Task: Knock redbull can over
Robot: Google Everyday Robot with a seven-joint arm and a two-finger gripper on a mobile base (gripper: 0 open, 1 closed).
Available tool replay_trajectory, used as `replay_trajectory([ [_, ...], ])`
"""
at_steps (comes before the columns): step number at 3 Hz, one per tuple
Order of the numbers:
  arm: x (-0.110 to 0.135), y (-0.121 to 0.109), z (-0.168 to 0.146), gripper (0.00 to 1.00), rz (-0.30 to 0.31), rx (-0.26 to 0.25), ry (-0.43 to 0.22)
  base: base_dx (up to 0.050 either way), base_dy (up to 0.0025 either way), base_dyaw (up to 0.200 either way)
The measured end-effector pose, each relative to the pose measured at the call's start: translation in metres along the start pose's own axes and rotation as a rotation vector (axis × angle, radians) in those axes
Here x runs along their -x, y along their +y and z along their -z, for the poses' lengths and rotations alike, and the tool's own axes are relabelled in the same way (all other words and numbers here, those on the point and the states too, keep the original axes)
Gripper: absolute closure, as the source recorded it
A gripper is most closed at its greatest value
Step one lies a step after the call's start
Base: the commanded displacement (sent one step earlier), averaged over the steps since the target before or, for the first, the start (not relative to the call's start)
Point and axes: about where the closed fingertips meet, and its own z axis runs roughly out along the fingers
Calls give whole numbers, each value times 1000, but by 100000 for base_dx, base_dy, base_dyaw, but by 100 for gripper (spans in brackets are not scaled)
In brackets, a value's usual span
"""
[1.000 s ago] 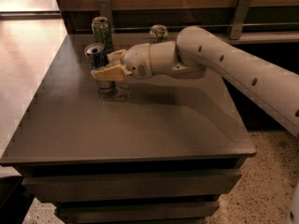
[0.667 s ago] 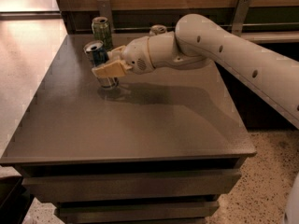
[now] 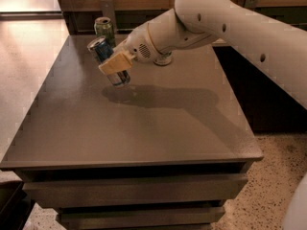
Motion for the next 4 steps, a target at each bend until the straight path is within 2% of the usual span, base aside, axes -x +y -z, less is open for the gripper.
replay_trajectory([
  [2, -13, -11, 18, 100, -38, -44, 205, 0, 0, 0],
  [4, -46, -3, 3, 100, -76, -22, 345, 0, 0, 0],
])
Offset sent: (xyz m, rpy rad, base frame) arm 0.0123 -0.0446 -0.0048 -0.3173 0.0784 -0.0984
